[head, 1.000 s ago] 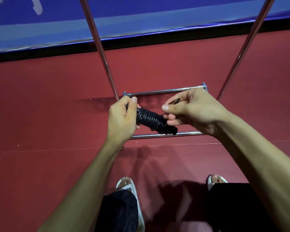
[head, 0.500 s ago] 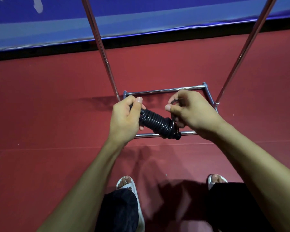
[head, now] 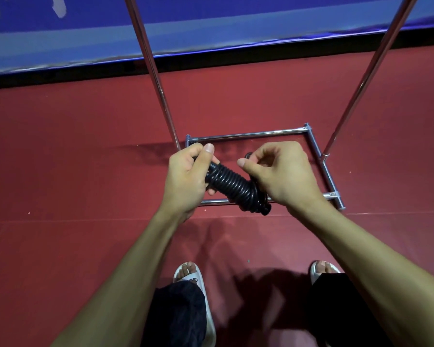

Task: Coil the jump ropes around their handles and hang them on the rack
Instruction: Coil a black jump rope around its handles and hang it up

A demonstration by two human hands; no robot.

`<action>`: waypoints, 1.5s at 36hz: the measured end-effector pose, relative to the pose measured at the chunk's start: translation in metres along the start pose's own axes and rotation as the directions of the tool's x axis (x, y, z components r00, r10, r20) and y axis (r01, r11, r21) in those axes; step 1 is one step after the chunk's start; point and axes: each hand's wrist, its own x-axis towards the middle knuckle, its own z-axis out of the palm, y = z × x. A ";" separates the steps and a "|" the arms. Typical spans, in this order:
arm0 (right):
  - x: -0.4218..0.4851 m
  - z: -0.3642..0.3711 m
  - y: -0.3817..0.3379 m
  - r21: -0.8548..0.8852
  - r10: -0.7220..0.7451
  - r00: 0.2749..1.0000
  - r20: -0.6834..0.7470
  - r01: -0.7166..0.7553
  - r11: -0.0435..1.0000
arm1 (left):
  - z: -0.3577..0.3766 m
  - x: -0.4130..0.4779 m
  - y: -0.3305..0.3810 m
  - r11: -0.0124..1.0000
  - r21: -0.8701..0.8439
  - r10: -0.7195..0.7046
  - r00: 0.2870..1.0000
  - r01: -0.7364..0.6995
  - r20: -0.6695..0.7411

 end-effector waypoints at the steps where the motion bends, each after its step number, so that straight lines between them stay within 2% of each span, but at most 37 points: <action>1: -0.001 -0.001 -0.001 -0.025 0.000 1.000 0.017 0.001 1.000 | 0.000 0.000 0.000 1.000 -0.006 -0.007 1.000 0.007 0.002; 6: -0.004 -0.002 -0.007 -0.166 -0.106 0.989 0.108 0.123 0.978 | 0.004 -0.001 0.001 0.998 0.041 -0.041 0.999 0.040 0.017; 8: -0.007 -0.001 -0.009 -0.137 -0.188 0.973 0.131 0.206 0.969 | 0.005 -0.001 0.002 0.998 0.053 -0.047 0.998 0.045 0.029; 10: -0.008 0.000 -0.009 -0.020 -0.232 0.963 0.135 0.237 0.971 | 0.004 0.000 0.001 0.998 0.030 -0.055 0.998 0.054 0.039; 12: -0.007 0.002 -0.009 0.120 -0.244 0.961 0.127 0.229 0.966 | 0.003 0.001 0.001 0.999 0.001 -0.054 0.997 0.054 0.052; 14: -0.005 0.003 -0.008 0.176 -0.256 0.960 0.113 0.234 0.956 | 0.003 0.001 0.000 0.998 -0.028 -0.053 0.997 0.055 0.061; 17: -0.004 0.007 -0.004 0.189 -0.251 0.963 0.095 0.231 0.955 | 0.001 0.001 -0.002 0.995 -0.072 -0.062 0.995 0.068 0.083; 20: -0.001 0.009 0.002 0.202 -0.228 0.971 0.075 0.209 0.957 | -0.001 0.000 -0.002 0.983 -0.154 -0.069 0.981 0.097 0.180; 25: 0.005 0.005 0.007 0.234 -0.163 0.987 -0.008 0.160 0.959 | -0.003 0.000 -0.003 0.926 -0.311 -0.121 0.951 0.212 0.285; 29: 0.006 0.003 0.006 0.309 -0.108 0.992 -0.058 0.121 0.943 | 0.003 0.002 -0.002 0.862 -0.426 -0.184 0.953 0.274 0.240; 32: 0.003 0.003 0.004 0.328 -0.117 0.986 -0.120 0.151 0.933 | 0.010 0.002 -0.003 0.770 -0.560 -0.227 0.951 0.308 0.211; 36: 0.001 0.003 0.001 0.324 -0.130 0.976 -0.175 0.182 0.928 | 0.018 -0.002 -0.005 0.706 -0.635 -0.282 0.947 0.313 0.154; 40: -0.003 0.011 0.003 0.268 -0.164 0.979 -0.121 0.192 0.944 | 0.025 -0.005 -0.003 0.756 -0.598 -0.276 0.958 0.266 0.078; 43: -0.005 0.011 0.004 0.130 -0.259 0.962 -0.090 0.269 0.954 | 0.027 -0.007 -0.001 0.828 -0.510 -0.246 0.968 0.234 0.045; 47: -0.003 0.006 0.002 0.076 -0.360 0.930 -0.070 0.365 0.928 | 0.029 -0.006 0.002 0.846 -0.484 -0.260 0.966 0.225 -0.004; 54: -0.003 0.003 0.000 0.121 -0.302 0.951 -0.059 0.307 0.944 | 0.029 -0.004 0.009 0.858 -0.468 -0.242 0.970 0.213 -0.003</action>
